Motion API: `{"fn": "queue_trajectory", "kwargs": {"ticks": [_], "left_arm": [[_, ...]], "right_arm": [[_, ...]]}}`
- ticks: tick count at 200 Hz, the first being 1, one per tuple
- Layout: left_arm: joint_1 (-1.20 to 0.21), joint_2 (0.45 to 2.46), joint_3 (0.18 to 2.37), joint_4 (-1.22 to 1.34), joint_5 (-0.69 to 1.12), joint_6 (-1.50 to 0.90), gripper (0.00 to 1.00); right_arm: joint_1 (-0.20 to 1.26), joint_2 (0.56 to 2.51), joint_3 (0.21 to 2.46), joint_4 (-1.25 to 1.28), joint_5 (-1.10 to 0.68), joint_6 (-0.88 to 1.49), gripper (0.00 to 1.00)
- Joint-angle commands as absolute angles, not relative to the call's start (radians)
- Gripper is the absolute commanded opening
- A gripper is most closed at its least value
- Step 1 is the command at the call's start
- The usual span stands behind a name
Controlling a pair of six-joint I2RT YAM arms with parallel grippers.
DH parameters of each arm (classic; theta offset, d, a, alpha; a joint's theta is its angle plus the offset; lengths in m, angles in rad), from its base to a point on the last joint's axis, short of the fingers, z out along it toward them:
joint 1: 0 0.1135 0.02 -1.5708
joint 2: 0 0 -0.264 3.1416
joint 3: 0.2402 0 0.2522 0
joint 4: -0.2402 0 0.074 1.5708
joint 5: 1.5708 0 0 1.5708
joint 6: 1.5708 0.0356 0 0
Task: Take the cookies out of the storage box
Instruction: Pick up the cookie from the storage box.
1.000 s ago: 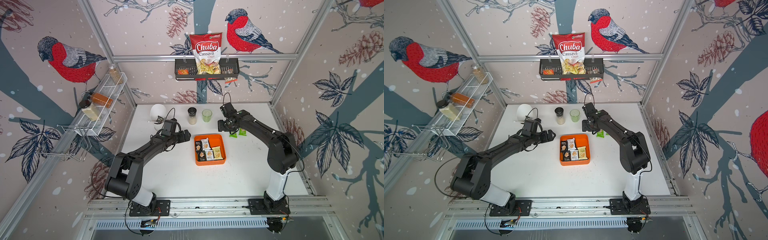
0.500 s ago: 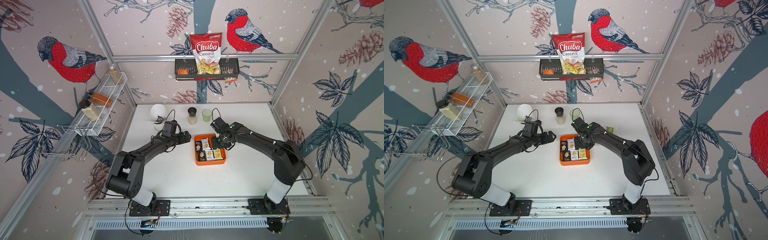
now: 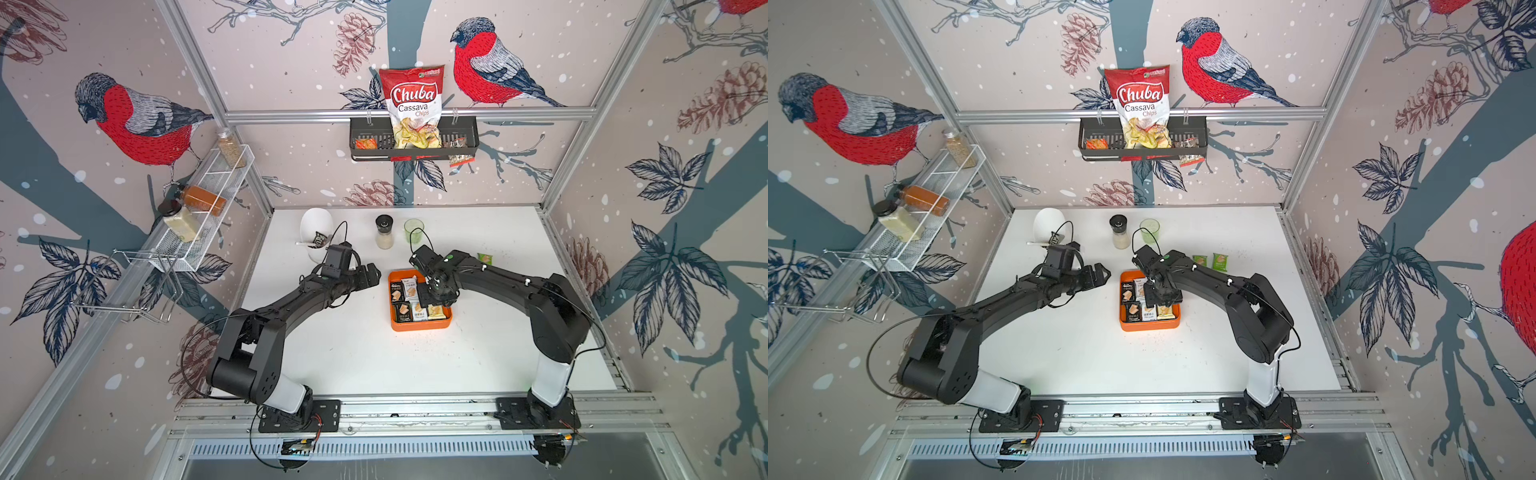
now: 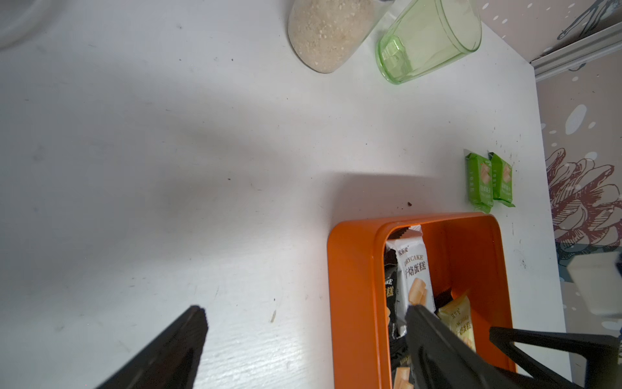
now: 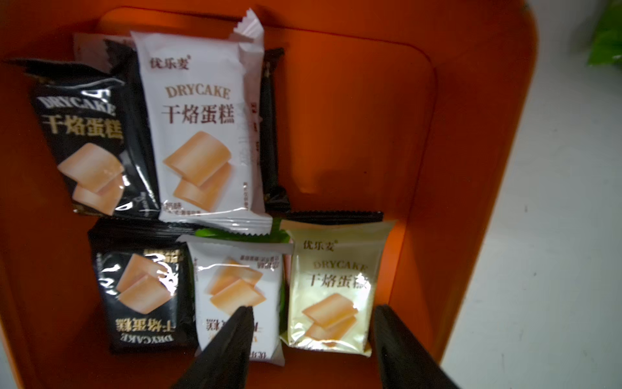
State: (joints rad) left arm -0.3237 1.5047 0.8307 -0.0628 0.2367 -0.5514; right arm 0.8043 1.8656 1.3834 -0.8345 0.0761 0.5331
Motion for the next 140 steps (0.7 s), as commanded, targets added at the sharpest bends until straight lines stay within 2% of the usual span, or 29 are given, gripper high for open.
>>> {"fn": "queue_trajectory", "kwargs": {"ticks": [1,140], "left_arm": [[-0.320,1.499,0.827,-0.052,0.230,-0.550,0.96],[-0.319,1.525,0.856,-0.064,0.230,-0.530,0.96]], "right_arm": [[0.792,1.873,1.387,-0.862,0.090,0.546,0.62],[0.792,1.935,1.381,-0.816,0.048,0.558,0.62]]}}
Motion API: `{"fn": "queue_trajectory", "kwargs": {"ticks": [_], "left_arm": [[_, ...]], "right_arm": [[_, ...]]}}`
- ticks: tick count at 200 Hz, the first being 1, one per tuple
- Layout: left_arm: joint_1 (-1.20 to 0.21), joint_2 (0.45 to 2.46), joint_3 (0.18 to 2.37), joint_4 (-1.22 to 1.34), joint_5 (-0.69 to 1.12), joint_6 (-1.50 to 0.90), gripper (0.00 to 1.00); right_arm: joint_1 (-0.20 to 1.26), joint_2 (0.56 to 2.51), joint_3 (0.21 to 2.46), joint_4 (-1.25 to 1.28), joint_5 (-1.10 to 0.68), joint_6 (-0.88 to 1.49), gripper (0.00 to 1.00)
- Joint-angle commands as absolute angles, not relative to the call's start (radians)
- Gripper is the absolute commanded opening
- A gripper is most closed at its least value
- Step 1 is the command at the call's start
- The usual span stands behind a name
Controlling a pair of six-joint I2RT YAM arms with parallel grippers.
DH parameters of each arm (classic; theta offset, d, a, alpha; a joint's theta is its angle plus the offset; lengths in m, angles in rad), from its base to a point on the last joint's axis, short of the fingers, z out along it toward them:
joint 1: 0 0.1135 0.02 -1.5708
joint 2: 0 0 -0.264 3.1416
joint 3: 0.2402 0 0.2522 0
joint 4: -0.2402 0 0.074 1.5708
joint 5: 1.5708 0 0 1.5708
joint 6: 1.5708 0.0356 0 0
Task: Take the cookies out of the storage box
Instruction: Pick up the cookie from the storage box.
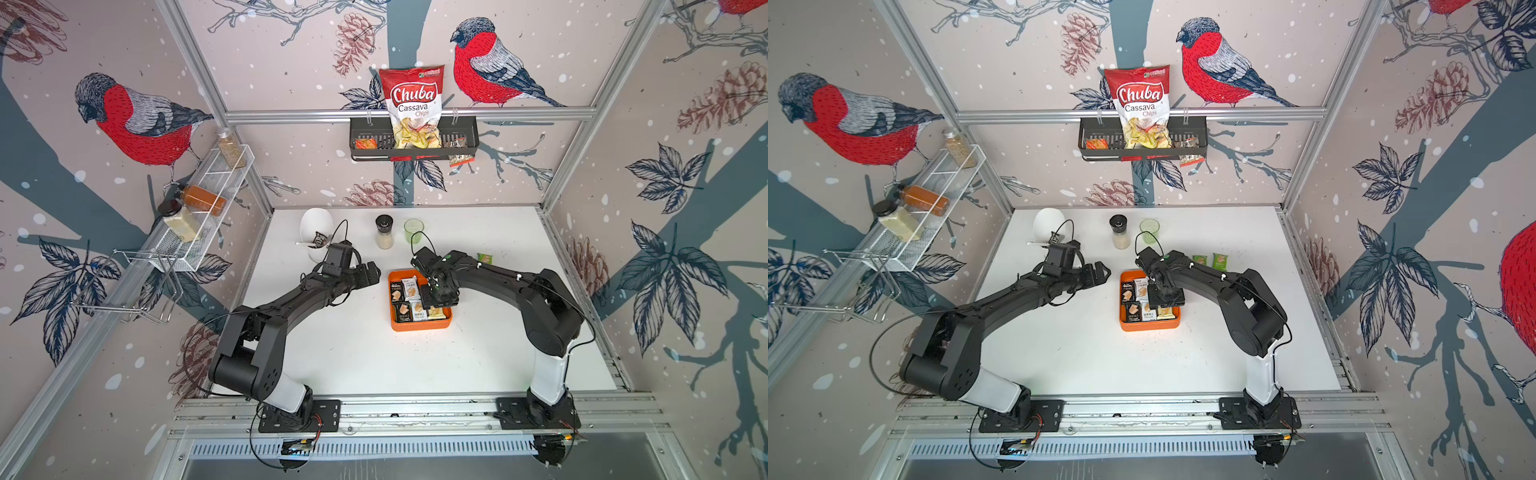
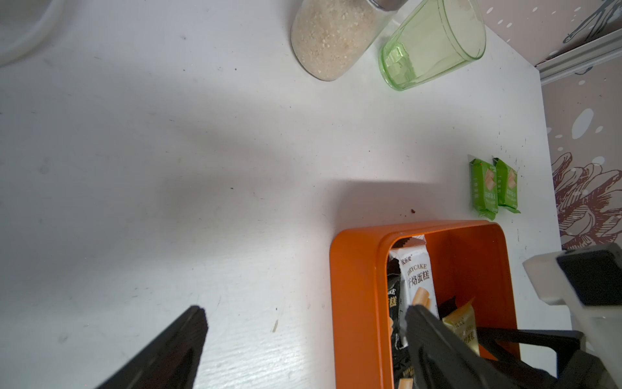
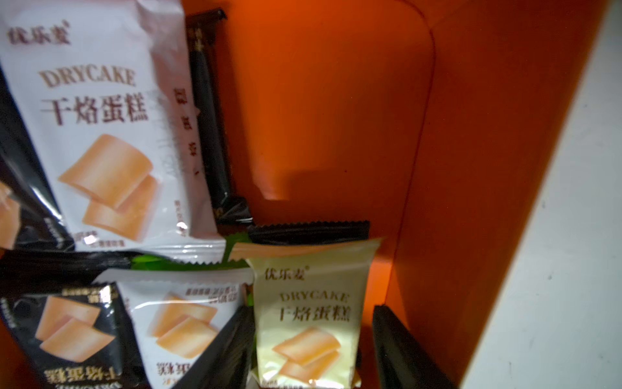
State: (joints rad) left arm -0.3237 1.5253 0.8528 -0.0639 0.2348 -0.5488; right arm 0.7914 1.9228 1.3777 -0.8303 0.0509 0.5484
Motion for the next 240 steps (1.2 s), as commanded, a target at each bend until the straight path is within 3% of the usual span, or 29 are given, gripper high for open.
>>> {"fn": "queue_trajectory", "kwargs": {"ticks": [1,26,76,240], "left_arm": [[-0.319,1.525,0.856,-0.064,0.230,-0.530,0.96],[-0.319,1.523,0.857,-0.064,0.229,-0.526,0.96],[-0.319,1.517,0.850,-0.064,0.225,-0.525,0.96],[-0.315,1.525,0.862,-0.065,0.241,-0.512,0.96]], "right_arm": [[0.791,1.936,1.381,-0.817,0.049,0.558,0.62],[0.792,1.945,1.386,-0.815,0.048,0.558,0.61],[0.792,1.938,1.393,-0.820,0.055,0.563,0.45],[0.732,1.843,1.546,-0.806,0.050,0.566,0.45]]}}
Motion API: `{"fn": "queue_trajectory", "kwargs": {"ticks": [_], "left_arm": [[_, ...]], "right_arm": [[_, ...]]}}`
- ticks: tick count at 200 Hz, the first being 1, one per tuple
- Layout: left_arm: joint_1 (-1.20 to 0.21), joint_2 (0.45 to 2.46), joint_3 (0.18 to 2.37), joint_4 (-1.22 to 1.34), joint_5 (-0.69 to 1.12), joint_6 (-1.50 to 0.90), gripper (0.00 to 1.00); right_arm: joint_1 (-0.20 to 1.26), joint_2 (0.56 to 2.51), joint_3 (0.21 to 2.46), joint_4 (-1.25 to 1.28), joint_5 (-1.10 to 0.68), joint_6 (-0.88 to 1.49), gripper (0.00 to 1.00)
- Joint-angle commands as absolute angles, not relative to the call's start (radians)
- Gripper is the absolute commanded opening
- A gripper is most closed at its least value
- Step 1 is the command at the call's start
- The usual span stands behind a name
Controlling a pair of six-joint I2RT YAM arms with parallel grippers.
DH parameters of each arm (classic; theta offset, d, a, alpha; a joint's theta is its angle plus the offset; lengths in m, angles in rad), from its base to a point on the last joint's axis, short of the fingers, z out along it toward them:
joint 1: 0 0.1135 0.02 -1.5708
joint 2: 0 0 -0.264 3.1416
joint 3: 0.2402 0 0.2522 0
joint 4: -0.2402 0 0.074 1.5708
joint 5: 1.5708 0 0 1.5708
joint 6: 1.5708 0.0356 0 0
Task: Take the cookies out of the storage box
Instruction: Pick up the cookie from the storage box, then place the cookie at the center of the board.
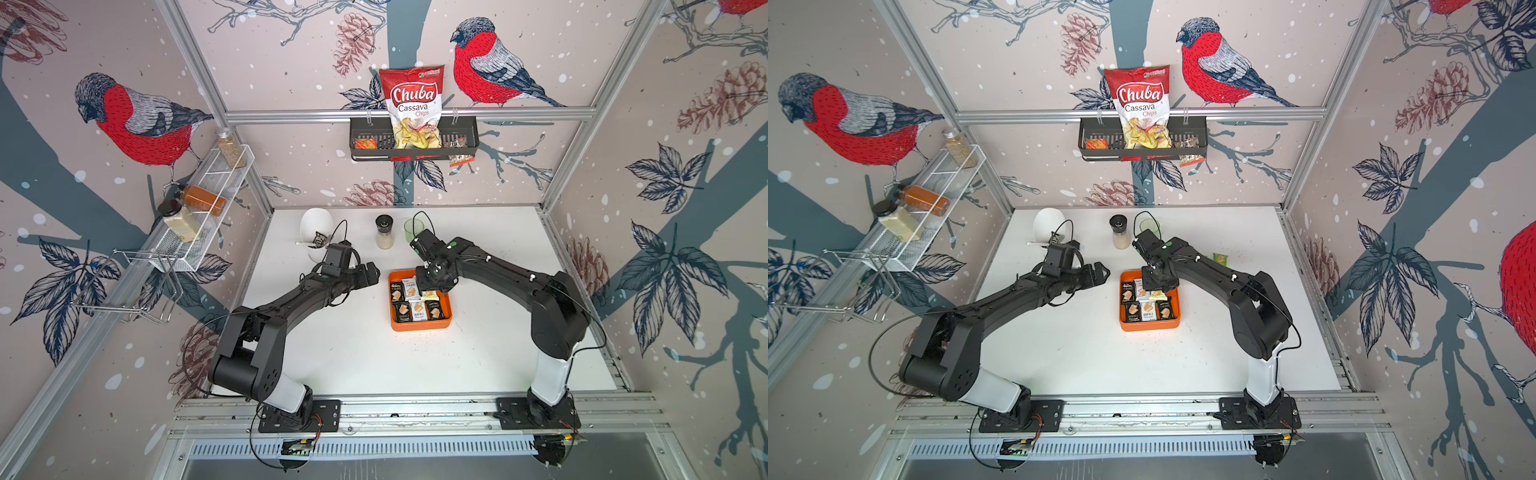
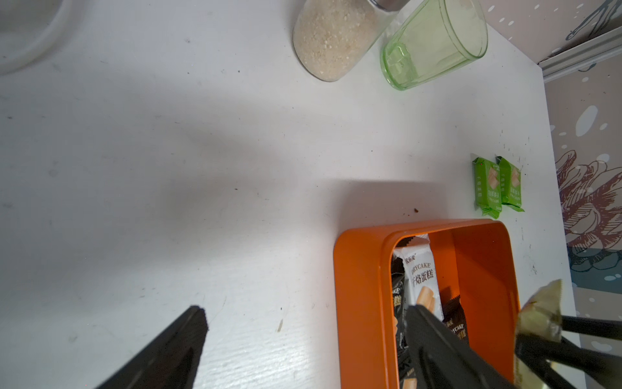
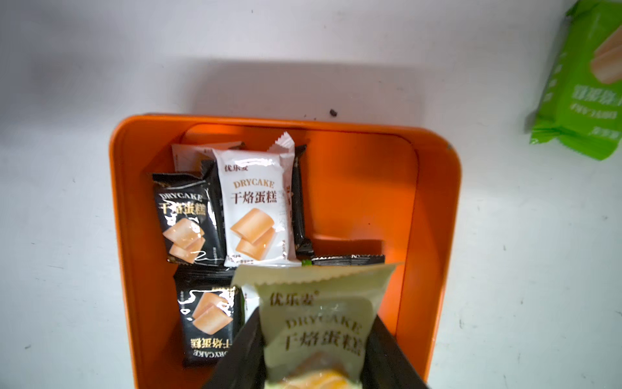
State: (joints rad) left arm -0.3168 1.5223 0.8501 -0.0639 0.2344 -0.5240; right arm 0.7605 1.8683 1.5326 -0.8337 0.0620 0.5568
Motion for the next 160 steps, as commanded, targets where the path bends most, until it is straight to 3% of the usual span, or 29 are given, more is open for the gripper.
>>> {"fn": "queue_trajectory", "kwargs": {"ticks": [1,160], "left_arm": [[-0.315,1.525,0.863,-0.066,0.242,-0.511,0.96],[-0.319,1.593,0.961,-0.092,0.278,-0.479,0.96]], "right_arm": [[0.730,1.842,1.546,-0.806,0.048,0.565,0.45],[0.129,1.773,1.364,-0.714,0.082,0.354,0.46]]}}
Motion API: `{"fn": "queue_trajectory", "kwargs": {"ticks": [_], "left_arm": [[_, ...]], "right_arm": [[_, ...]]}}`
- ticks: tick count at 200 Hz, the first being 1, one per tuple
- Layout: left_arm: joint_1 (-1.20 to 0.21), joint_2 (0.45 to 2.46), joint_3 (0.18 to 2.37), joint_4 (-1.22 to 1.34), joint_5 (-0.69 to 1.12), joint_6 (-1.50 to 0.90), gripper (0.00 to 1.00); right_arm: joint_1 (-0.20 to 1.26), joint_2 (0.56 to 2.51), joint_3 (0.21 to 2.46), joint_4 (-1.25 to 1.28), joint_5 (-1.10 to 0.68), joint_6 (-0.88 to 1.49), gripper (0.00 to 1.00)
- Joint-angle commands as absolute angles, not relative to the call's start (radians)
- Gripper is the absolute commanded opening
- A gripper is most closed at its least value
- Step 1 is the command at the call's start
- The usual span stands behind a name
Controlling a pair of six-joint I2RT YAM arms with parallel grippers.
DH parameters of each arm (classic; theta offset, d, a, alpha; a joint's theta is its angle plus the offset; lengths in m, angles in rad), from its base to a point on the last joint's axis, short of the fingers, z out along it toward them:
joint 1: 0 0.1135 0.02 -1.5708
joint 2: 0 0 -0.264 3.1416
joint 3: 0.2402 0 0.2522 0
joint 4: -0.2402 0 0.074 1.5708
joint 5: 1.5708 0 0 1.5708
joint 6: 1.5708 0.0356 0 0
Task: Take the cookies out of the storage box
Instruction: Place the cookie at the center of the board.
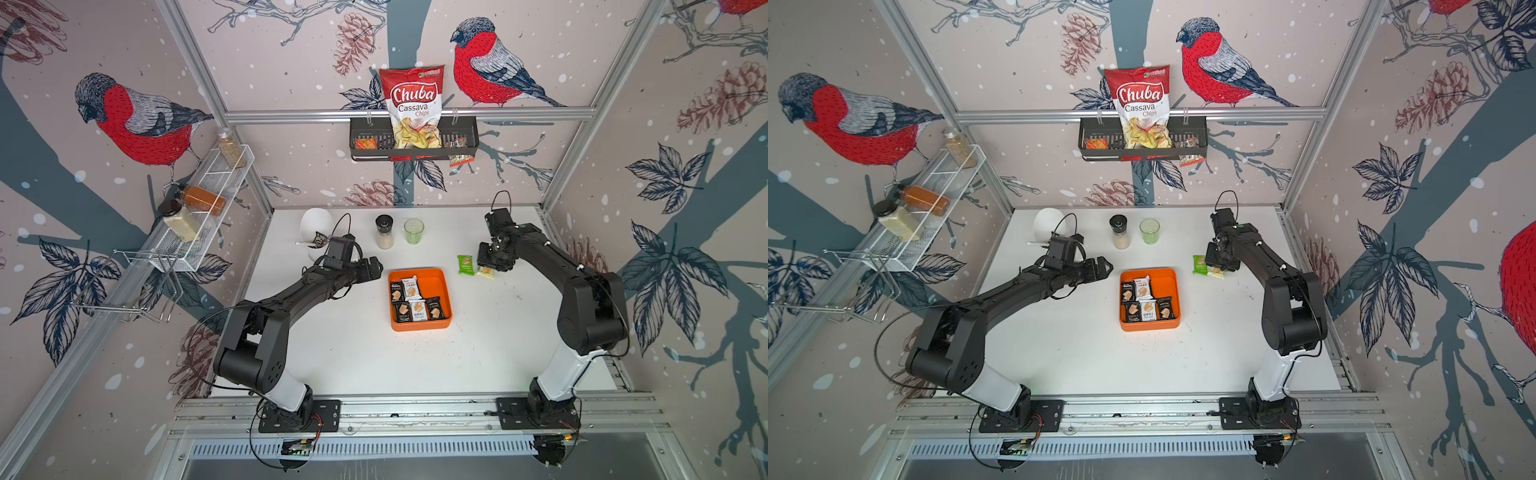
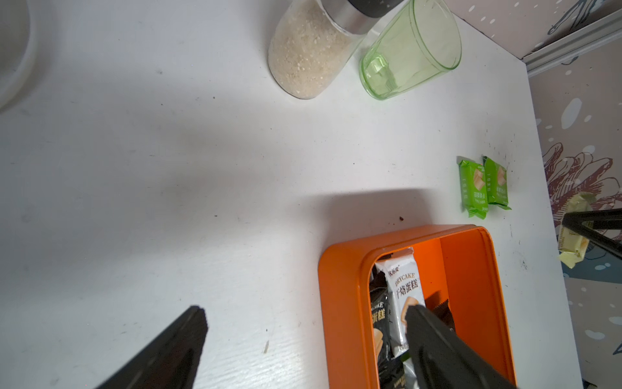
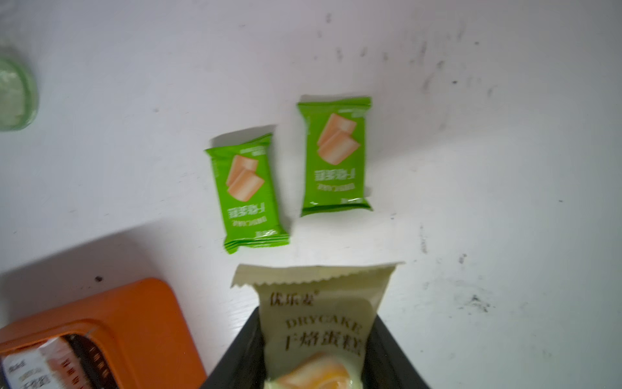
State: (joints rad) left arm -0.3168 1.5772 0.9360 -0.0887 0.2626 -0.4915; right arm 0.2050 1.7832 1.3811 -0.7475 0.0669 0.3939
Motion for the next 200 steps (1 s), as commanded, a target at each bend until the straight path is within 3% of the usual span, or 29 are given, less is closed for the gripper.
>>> {"fn": "queue_trajectory", "kwargs": {"ticks": [1,59,158,177,200], "left_arm": [[-0.319,1.594,0.961,-0.092,0.279,-0.479,0.96],[-0.320,1.613,0.981,-0.086,0.274,-0.491,0.96],[-0.320,1.568,0.930,-0.089,0.222,-0.519,0.96],[-0.320,1.564,0.930,-0.092,0.220,-0.519,0.96],[-0.320,1.557,0.925,-0.097,0.213,-0.512,0.96]], "right_arm": [[0.125,1.774,1.364,-0.713,0.081,0.352,0.46],[-0.027,1.885,1.435,-0.688,0.059,0.293,0.46],[-0.003,2.115,1.606,-0.712,0.048,0.251,0.48],[0.013,2.136,1.629,-0.719,0.053,0.246,0.51],[0.032,2.142,1.648,-0.729,0.076,0.254,0.62]]}}
